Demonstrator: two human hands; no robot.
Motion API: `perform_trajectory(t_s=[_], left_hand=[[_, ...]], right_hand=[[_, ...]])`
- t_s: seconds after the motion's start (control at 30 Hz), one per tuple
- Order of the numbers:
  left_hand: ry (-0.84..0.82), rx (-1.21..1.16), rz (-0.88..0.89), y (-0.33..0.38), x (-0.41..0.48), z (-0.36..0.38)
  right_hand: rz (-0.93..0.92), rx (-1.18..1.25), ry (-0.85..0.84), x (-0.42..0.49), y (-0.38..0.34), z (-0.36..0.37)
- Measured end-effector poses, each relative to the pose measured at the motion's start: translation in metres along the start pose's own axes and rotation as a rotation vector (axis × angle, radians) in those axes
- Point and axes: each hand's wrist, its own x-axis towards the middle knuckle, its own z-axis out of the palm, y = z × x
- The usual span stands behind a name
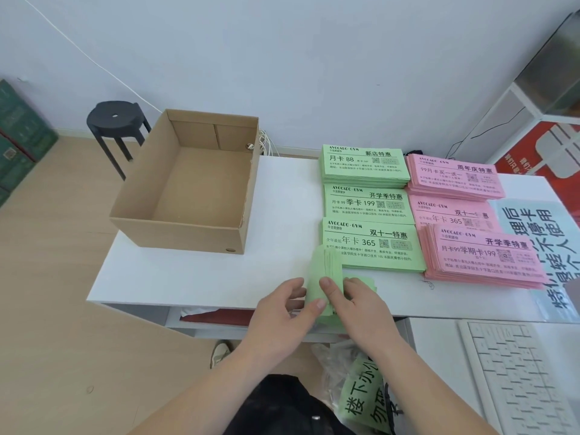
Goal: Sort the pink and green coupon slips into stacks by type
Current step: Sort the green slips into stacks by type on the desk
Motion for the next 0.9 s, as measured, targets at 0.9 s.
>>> perform_trajectory(t_s=[0.9], left_hand=[[0.025, -0.291, -0.128, 0.010, -0.003, -0.004]], right_hand=[[0.061, 0.021, -0.014, -0.006, -0.009, -0.003]])
